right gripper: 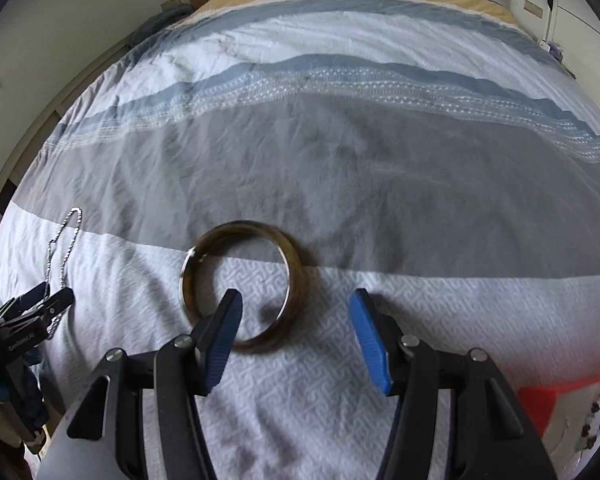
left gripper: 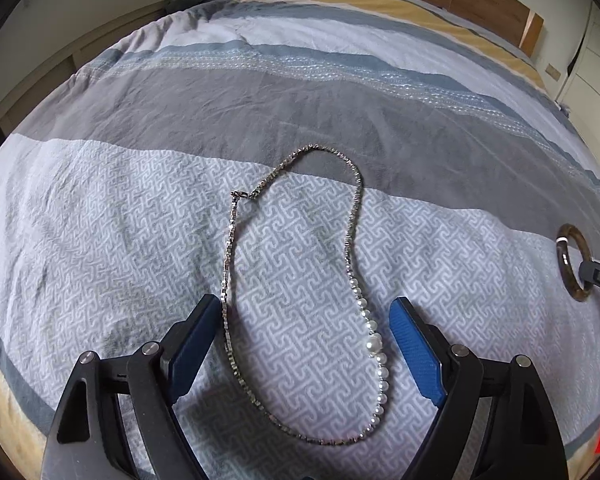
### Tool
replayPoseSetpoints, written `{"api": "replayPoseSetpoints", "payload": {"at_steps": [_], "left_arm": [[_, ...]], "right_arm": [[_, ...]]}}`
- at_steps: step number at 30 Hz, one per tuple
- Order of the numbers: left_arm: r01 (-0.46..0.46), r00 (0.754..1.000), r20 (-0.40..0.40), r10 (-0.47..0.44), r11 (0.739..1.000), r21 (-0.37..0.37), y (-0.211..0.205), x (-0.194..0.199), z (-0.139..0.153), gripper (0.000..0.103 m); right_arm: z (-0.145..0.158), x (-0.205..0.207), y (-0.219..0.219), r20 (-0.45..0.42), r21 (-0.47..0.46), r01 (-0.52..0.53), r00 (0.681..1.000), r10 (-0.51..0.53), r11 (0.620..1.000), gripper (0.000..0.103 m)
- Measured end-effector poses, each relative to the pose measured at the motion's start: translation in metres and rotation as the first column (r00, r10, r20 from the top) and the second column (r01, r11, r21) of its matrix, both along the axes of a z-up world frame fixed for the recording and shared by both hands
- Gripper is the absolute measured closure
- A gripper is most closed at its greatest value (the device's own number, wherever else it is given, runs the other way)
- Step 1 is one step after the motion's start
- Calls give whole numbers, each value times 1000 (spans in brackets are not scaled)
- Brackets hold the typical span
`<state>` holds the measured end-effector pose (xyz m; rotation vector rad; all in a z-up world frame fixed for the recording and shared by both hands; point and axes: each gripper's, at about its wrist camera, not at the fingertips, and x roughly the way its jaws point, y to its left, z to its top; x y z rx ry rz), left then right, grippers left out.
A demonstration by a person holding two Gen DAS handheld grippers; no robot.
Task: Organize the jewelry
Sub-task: 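Grasp the pearl chain necklace with left tool while right tool grasps the dark brown bangle, then carry the necklace and the brown bangle over the red box with both tools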
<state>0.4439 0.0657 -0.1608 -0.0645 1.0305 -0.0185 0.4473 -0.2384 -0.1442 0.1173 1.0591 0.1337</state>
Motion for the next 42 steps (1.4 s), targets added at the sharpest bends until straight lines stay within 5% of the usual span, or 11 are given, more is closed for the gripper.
{"api": "replayPoseSetpoints", "payload": {"at_steps": [7,10,15,17,18,29,42], "left_arm": [[-1,1000,15,0,1000,16,-1,3,-4,25],[-3,1000,23,3,1000,10,1,5,-4,35],[-8,1000,26,8,999,-35,7,7,-1,73],[-8,1000,12,9,997,-76,12,7,0,95],[-8,1000,6,9,995,-95,13,6,0,97],[13,999,52,-8,995,-103,2,-39,36,99],[80,983,175,-61,991,-105,-8,-104,118,99]], "right_arm": [[-16,14,1,-17,-10,15,1000,-15,1000,50],[-18,16,3,-6,-31,17,1000,-17,999,61],[-13,12,8,12,-60,-2,1000,3,998,92],[-10,7,10,22,-71,-9,1000,11,997,93],[-8,6,10,25,-70,-9,1000,11,998,94],[45,-43,9,134,-97,-14,991,27,995,94],[129,-120,4,255,-73,24,967,-5,997,94]]}}
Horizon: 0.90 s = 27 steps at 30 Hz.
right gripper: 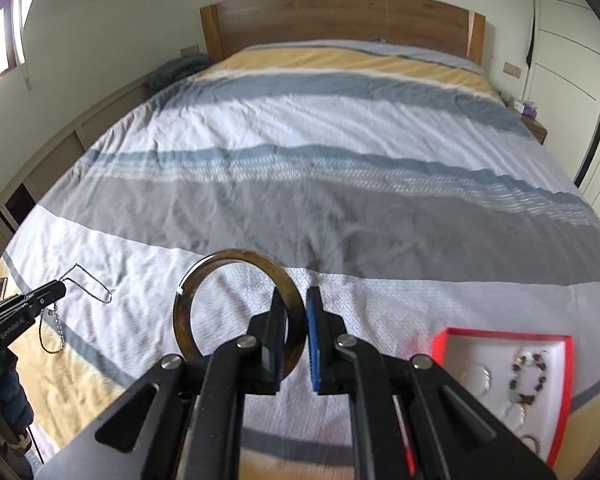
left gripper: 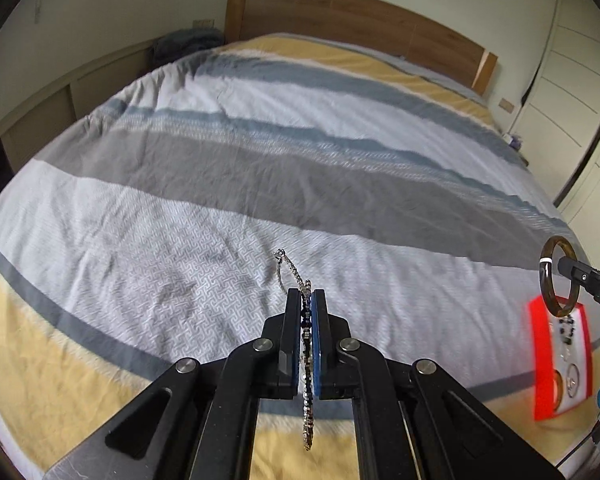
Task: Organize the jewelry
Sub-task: 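Carry the necklace and the brown bangle over the red box with both tools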
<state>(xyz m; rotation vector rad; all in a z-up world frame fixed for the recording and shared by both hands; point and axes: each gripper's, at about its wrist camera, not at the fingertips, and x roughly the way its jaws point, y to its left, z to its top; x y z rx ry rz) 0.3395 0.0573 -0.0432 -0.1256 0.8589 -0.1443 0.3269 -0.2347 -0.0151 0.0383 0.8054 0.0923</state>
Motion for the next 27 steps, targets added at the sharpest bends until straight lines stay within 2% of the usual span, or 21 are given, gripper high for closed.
{"api": "replayPoseSetpoints", "payload": {"at_steps": [7,13,21,27], "left_arm": [[31,998,57,-30,999,-16,-10,-37,40,99],[64,993,103,-62,998,-20,-31,-65,69,99],[146,976,163,-142,989,-13,-81,-96,105,99],[213,961,182,-207,977,-19,-128,-107,118,99]], "right_arm": [[43,-47,-13,66,9,30,997,-30,1000,94],[68,-86,-37,110,24,63,992,-65,998,94],[88,-129,-79,150,37,122,981,-127,992,94],[96,-155,-124,166,33,179,969,-182,983,94]]}}
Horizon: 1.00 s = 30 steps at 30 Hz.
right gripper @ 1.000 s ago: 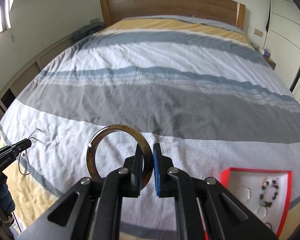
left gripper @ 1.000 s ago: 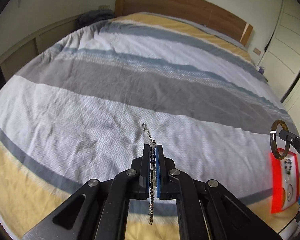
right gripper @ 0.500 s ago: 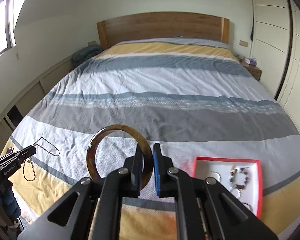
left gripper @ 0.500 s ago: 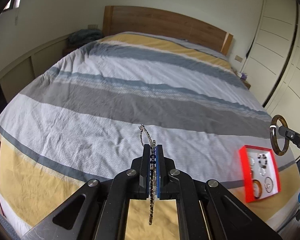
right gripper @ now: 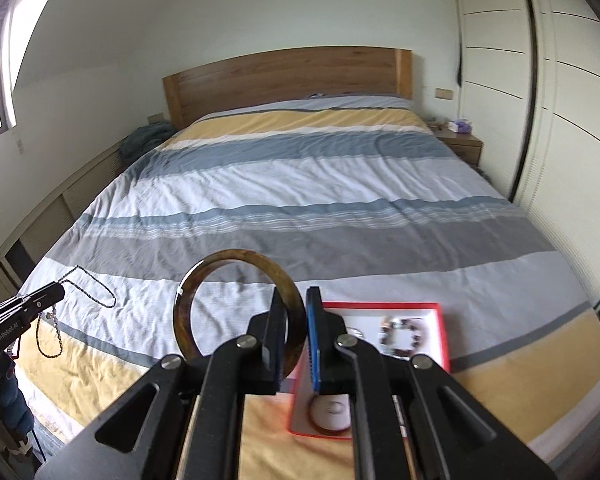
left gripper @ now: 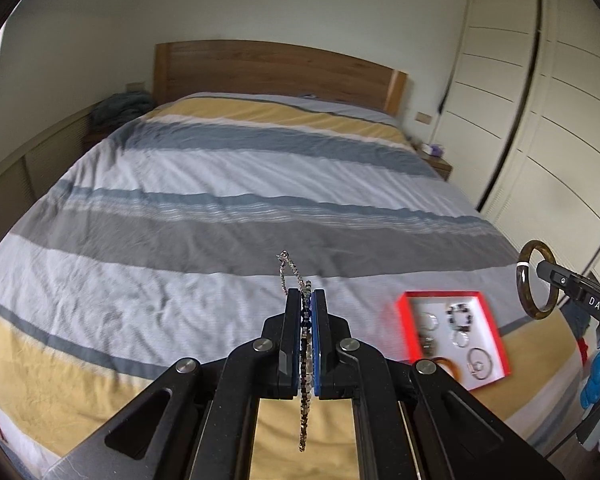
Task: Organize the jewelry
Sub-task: 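Carry the necklace and the brown bangle over the red box with both tools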
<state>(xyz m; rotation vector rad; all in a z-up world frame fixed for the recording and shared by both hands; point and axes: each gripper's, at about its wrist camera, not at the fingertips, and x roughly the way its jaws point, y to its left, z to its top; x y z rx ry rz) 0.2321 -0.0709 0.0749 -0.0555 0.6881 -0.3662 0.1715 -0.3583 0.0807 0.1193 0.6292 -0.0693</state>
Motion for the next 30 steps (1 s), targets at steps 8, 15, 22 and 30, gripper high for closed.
{"api": "replayPoseSetpoints", "payload": {"at_steps": [8,15,22,30], "left_arm": [[102,995,-8,-102,995,3,-72,-2,-1,99],[181,983,-43,-180,983,19,-128,6,-18,99],[244,964,-123,-236,969,51,-177,20,-59,99],[322,929,-214,-303,945,58,-234,34,-108,99]], "right_arm": [[-4,-19,-61,-12,-5,71,997,-71,997,94],[-24,-18,-102,-41,10,107,994,-106,994,94],[-76,9,-126,-126,47,110,987,-103,993,94],[-134,44,-141,-215,74,99,973,-81,992,94]]}}
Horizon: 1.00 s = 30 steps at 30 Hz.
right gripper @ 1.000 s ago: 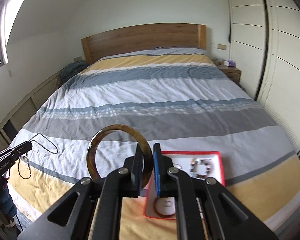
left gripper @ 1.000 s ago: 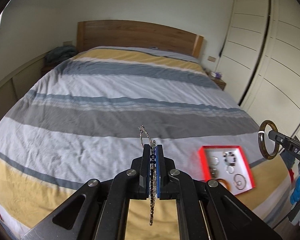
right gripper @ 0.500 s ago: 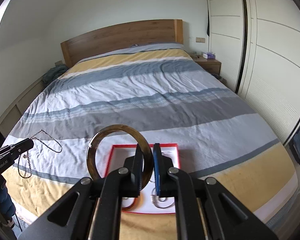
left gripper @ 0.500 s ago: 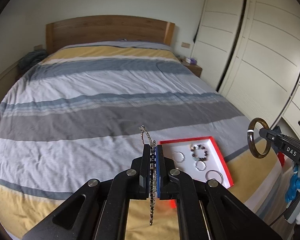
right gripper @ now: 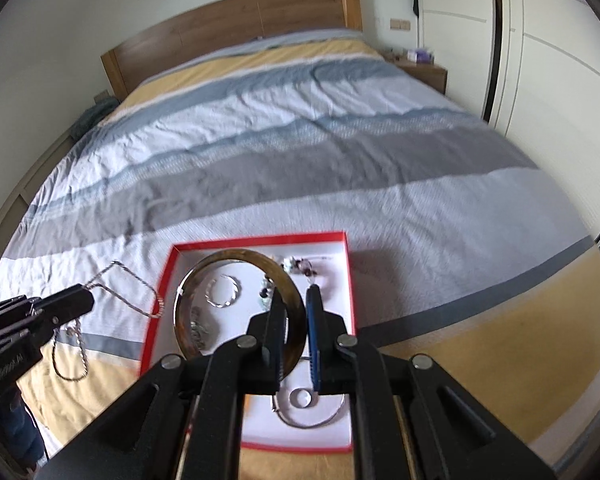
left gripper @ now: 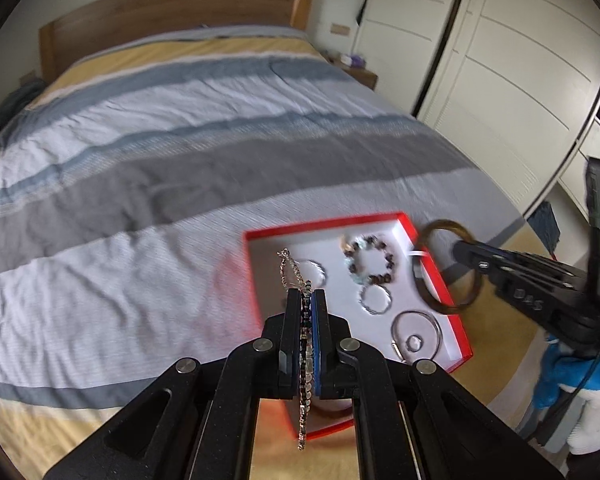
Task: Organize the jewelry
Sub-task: 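Carry the necklace and the brown bangle over the red box with both tools, then lower both tools into the box and open them to release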
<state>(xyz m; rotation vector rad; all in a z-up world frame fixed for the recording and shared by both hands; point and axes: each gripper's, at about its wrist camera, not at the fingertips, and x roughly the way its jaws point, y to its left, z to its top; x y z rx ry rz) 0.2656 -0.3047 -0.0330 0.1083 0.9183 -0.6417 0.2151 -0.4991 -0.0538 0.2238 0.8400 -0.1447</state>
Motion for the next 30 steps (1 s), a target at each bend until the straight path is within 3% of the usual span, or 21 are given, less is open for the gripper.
{"api": "replayPoseSetpoints", "payload": {"at_steps": [6,15,30], "left_arm": [[50,997,-65,-49,999,15,-30,4,-38,99],[67,989,-134,-57,995,72,-42,9,-88,99],[47,985,-171,-38,998,50,-42,23,-100,98]], "right_arm": [[-39,22,-8,-50,24,-11,999,12,1000,94],[-80,51,2,-105,23,-56,993,58,998,94],[-86,67,10,-146,-56,-78,987,69,995,92]]}}
